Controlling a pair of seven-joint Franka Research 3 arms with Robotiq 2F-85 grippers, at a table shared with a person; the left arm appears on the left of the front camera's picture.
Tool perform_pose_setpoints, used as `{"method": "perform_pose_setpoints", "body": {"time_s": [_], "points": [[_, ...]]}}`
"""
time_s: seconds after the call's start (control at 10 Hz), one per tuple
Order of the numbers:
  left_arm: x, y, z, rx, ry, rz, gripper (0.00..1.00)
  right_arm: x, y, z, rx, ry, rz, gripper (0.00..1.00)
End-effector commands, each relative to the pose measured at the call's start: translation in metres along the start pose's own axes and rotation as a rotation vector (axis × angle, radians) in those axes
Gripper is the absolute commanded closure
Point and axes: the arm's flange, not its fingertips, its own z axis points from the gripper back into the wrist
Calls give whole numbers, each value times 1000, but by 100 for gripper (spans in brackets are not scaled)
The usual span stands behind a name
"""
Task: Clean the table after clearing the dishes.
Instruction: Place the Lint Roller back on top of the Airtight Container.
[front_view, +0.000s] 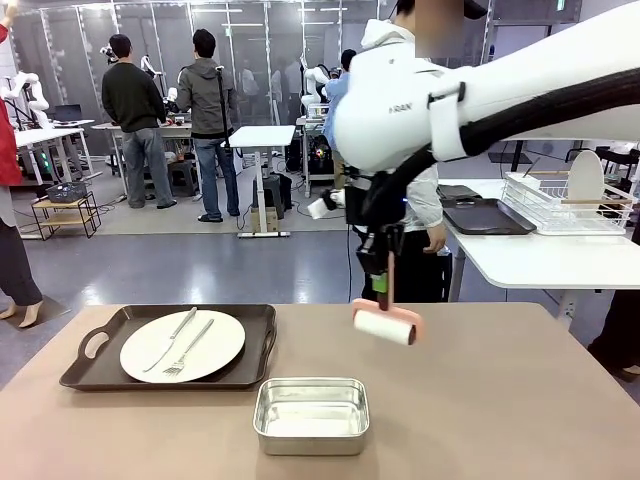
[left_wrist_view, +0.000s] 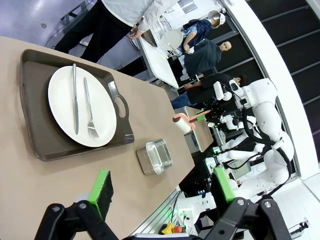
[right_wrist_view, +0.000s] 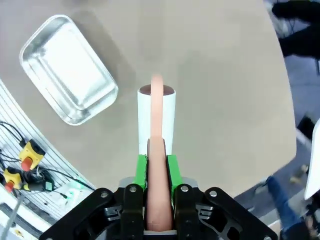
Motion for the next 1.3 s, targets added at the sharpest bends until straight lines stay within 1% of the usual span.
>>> {"method": "perform_pose_setpoints", "body": {"time_s": [0.0, 0.2, 0.3, 0.4, 0.5, 0.6, 0.7, 1.0, 1.1, 1.2], "points": [[0, -2, 3, -6, -8, -6, 0, 25, 4, 11, 93, 2, 163, 80], [0, -2, 3, -6, -8, -6, 0, 35, 32, 7, 152, -50, 281, 80], [0, -2, 3, -6, -8, -6, 0, 37, 50, 3, 160, -83, 341, 80], [0, -2, 3, -6, -8, -6, 0, 41, 72, -5, 183, -96, 399, 80], [0, -2, 3, -6, -8, -6, 0, 44, 92, -15, 187, -91, 441, 80], [0, -2, 3, -6, -8, -6, 0, 46, 110, -25, 175, -52, 470, 80], [0, -2, 3, -6, -8, -6, 0, 48, 116, -35, 137, -56, 462, 80], [0, -2, 3, -6, -8, -6, 0, 58, 116, -66, 170, -41, 466, 80], [0, -2, 3, -6, -8, -6, 0, 60, 114, -75, 161, -42, 480, 80], [0, -2, 3, -6, -8, -6, 0, 64, 110, -82, 182, -37, 481, 80]]}}
